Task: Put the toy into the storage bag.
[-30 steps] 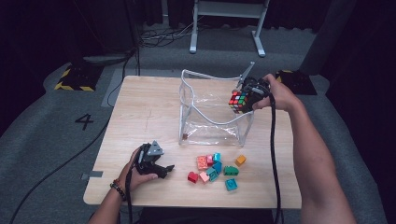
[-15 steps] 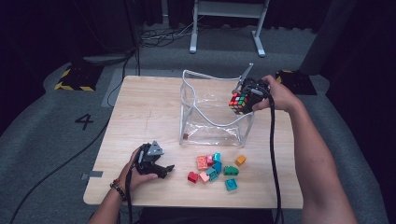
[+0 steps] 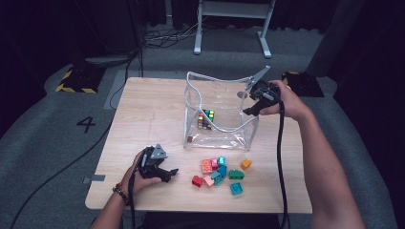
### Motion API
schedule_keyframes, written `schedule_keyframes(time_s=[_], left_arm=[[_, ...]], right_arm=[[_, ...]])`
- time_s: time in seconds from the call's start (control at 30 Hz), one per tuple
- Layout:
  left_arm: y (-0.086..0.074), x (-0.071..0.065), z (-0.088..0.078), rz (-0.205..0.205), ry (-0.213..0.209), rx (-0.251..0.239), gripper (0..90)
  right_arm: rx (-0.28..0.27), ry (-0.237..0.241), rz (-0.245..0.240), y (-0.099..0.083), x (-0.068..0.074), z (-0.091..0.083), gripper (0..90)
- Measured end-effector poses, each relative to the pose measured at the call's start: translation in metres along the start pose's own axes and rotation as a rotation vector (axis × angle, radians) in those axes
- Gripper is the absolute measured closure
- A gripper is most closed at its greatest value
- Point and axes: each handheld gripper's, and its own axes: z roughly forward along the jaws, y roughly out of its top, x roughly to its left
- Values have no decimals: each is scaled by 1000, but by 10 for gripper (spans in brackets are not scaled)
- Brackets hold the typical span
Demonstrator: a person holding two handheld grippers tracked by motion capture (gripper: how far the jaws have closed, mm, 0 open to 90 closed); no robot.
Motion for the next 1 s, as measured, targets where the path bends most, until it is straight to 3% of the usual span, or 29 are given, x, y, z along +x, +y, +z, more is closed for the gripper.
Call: schedule_keyframes(time_s=[0.13, 0.47, 0.63, 0.8, 0.9, 1.0], left_arm=[[0, 0, 0, 0, 0, 0, 143], [0, 0, 0, 0, 0, 0, 143], [0, 0, 0, 0, 1, 1, 143], [0, 0, 0, 0, 0, 0, 143], [0, 0, 0, 1, 1, 1, 143], [0, 0, 0, 0, 0, 0, 143]], right_arm=[[-81, -34, 7, -5, 2, -7, 292], [-305, -115, 131, -22, 11, -31, 293], [-394, -162, 154, -42, 17, -45, 294], [-482, -171, 201, -63, 27, -59, 286], [-513, -202, 194, -77, 33, -66, 279], [-532, -191, 209, -91, 41, -68, 277]])
